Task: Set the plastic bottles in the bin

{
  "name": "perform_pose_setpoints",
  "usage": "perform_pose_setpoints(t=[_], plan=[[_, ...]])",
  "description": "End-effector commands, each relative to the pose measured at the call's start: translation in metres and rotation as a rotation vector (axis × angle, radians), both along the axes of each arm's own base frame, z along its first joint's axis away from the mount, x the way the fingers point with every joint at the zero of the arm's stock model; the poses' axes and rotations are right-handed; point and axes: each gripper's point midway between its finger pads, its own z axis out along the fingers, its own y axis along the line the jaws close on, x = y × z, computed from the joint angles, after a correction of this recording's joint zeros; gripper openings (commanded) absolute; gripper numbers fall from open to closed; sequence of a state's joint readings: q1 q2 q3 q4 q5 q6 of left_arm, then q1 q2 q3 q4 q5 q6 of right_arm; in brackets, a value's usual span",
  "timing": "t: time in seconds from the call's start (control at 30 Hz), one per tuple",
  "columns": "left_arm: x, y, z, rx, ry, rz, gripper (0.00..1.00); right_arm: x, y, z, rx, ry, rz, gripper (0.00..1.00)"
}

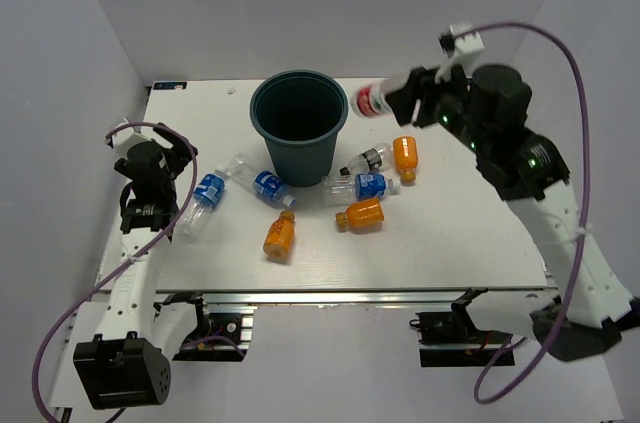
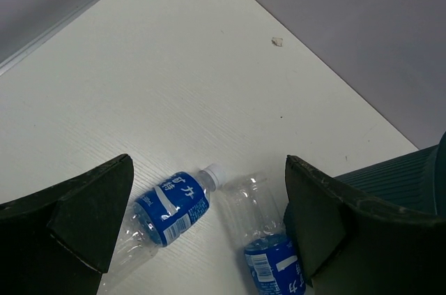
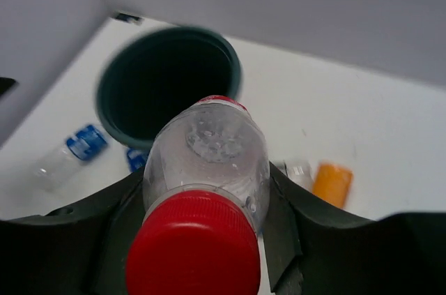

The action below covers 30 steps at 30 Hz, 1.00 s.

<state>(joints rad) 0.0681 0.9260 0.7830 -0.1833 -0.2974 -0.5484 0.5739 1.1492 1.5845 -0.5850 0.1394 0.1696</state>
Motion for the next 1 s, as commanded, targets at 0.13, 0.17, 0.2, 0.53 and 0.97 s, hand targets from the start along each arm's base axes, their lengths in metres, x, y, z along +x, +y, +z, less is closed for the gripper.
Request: perform_pose_setpoints(t=[0.13, 0.17, 0.2, 0.53, 0.97], plan=[[0.006, -0.014, -0.040, -0.034, 0.105, -0.074, 0.98, 0.062, 0.117, 0.017, -0.007, -0.057, 0.353, 0.26], [0.009, -0.017, -0.049, -0.037, 0.146, -0.090, 0.98, 0.075, 0.129, 0.006, -0.017, -0.030, 0.359, 0.28], [0.010, -0.016, -0.055, -0.034, 0.168, -0.093, 0.98, 0.079, 0.134, -0.001, -0.023, -0.013, 0.362, 0.31], [0.018, -0.019, -0.105, -0.030, 0.333, -0.125, 0.98, 0.112, 0.166, -0.029, -0.009, 0.046, 0.375, 0.89], [0.023, -0.042, -0.165, -0.003, 0.520, -0.345, 0.98, 0.061, 0.119, 0.007, 0.003, -0.068, 0.353, 0.89]])
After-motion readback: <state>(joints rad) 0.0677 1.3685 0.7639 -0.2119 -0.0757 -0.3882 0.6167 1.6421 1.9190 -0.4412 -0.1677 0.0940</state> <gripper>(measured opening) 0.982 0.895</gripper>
